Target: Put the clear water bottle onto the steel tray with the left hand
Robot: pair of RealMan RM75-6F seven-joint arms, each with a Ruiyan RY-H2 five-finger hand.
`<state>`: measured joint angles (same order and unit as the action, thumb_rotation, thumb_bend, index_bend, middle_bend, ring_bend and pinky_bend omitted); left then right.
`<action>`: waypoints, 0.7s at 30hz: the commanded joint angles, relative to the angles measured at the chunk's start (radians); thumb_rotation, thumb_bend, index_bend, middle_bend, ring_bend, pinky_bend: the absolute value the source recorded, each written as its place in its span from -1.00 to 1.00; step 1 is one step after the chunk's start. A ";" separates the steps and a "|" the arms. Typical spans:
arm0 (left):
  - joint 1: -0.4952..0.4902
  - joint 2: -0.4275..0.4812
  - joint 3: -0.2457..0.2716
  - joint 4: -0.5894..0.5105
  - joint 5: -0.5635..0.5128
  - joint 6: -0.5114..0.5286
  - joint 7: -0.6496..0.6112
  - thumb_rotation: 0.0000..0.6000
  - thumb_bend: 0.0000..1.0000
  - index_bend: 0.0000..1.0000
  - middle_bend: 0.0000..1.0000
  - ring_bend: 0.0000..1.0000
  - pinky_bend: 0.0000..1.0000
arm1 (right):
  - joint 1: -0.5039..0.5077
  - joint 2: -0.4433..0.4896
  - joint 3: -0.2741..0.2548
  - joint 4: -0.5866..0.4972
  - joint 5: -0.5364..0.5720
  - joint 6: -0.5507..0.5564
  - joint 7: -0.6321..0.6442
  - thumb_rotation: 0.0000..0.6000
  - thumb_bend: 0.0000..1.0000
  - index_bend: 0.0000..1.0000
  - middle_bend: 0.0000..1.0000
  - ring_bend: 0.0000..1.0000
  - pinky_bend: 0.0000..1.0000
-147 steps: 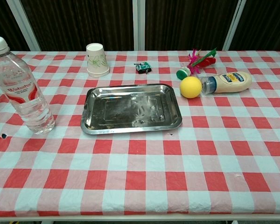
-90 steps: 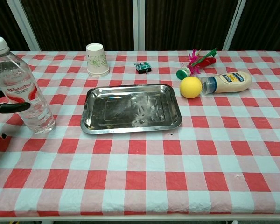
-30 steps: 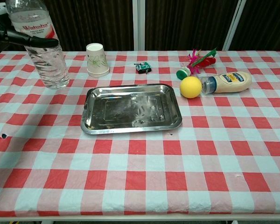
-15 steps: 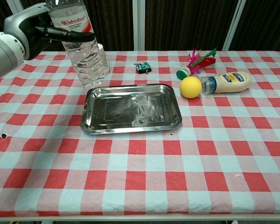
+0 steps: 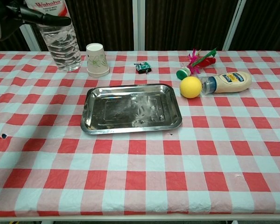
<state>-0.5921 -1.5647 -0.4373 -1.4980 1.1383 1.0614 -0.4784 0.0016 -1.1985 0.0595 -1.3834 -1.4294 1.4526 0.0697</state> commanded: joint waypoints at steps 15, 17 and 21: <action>-0.006 0.048 -0.008 0.023 -0.058 0.000 0.034 1.00 -0.71 0.11 0.23 -0.03 0.07 | 0.012 0.002 -0.005 -0.006 0.006 -0.034 -0.005 1.00 -0.73 -0.99 -0.85 -1.00 -1.00; -0.017 0.011 0.034 -0.023 -0.008 -0.003 0.034 1.00 -0.71 0.10 0.23 -0.03 0.07 | 0.013 0.000 -0.005 -0.007 0.010 -0.040 -0.015 1.00 -0.73 -0.99 -0.85 -1.00 -1.00; -0.027 -0.031 0.047 -0.042 0.011 0.015 0.041 1.00 -0.71 0.11 0.23 -0.04 0.07 | 0.006 0.002 -0.001 -0.007 0.017 -0.028 -0.013 1.00 -0.73 -0.99 -0.85 -1.00 -1.00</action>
<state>-0.6165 -1.5566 -0.4112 -1.5138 1.1250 1.0628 -0.4419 0.0090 -1.1968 0.0577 -1.3905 -1.4136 1.4239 0.0564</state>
